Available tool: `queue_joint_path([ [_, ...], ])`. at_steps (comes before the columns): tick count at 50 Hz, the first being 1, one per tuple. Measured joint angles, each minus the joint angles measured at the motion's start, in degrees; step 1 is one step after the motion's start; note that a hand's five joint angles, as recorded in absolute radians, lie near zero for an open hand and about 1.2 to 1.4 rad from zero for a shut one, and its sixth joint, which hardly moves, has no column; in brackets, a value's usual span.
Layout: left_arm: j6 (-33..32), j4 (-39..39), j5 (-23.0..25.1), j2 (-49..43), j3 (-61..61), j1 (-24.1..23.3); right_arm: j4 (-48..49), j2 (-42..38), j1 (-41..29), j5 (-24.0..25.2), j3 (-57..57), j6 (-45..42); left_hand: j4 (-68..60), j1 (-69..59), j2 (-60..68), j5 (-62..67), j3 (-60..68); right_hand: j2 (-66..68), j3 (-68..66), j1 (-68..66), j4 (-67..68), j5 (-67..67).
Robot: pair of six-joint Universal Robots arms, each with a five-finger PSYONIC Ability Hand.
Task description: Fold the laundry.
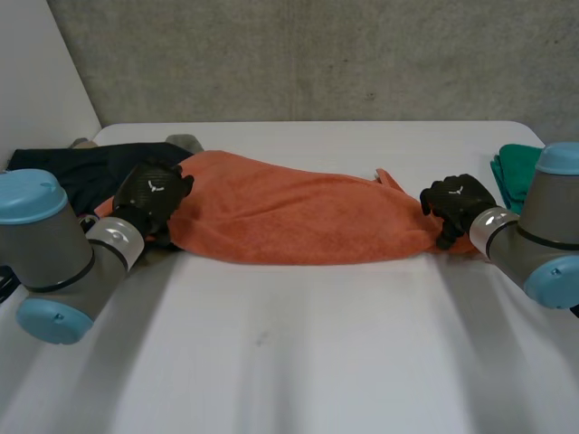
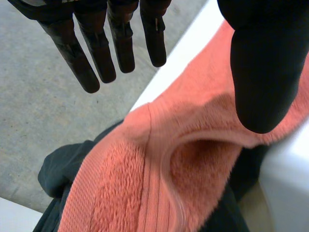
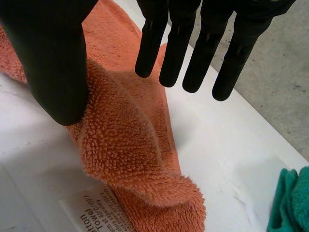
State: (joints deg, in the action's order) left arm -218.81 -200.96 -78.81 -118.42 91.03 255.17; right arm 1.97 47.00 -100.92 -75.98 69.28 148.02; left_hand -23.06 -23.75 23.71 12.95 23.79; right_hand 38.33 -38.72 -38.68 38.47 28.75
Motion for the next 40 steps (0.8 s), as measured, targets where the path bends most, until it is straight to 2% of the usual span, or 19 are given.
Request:
queue_joint_path([
  [6,-3.0,2.8,-1.0,1.4,0.2,0.0,0.8,0.5,0.0,-1.0,0.4,-0.3,3.9,3.8,-4.3,-4.2,-4.3,0.0,-0.2,0.0,0.0,0.2],
  [16,1.4,8.1,-2.0,6.2,-0.2,1.2,-1.1,1.3,0.1,-1.5,-0.5,-0.9,4.7,4.9,-5.1,-4.8,-5.3,0.1,-0.6,-0.3,0.4,0.5],
  [24,3.8,10.7,-1.8,3.0,-3.1,3.5,-4.3,0.4,0.2,-2.8,-1.5,-2.3,-4.8,-4.4,3.9,5.0,3.8,5.0,-4.7,-4.7,4.9,4.5],
  [27,3.7,10.8,-0.9,0.0,-4.7,4.5,-4.2,-0.5,0.2,-3.3,-1.7,-2.6,-19.5,-20.9,18.7,19.4,18.6,12.7,-12.2,-12.2,11.9,11.5],
  [29,3.6,10.6,-0.5,-0.8,-5.1,4.7,-3.7,-1.0,0.2,-3.5,-1.7,-2.7,-23.1,-24.8,23.3,23.0,22.2,21.1,-20.5,-20.2,20.6,20.2],
  [30,3.6,10.3,-0.1,-1.5,-5.6,4.9,-3.1,-1.3,0.2,-3.6,-1.7,-2.7,-36.1,-38.2,35.3,35.9,34.6,27.6,-26.8,-24.0,27.2,26.1],
  [31,3.6,10.1,0.2,-1.8,-5.8,4.9,-2.7,-1.4,0.2,-3.6,-1.7,-2.7,-42.1,-42.7,41.0,41.7,40.6,28.8,-28.2,-24.0,28.8,27.0],
  [36,5.0,8.7,0.9,-0.5,-5.8,4.5,-1.2,0.0,0.4,-3.9,-1.0,-1.6,-45.5,-42.8,44.6,43.7,44.3,29.0,-29.0,-24.0,29.8,27.2],
  [40,8.4,8.2,1.0,5.0,-4.4,3.1,-0.9,6.1,1.3,-4.1,0.3,-0.3,-45.5,-42.8,44.7,43.7,44.4,29.0,-29.0,-24.0,29.8,27.2],
])
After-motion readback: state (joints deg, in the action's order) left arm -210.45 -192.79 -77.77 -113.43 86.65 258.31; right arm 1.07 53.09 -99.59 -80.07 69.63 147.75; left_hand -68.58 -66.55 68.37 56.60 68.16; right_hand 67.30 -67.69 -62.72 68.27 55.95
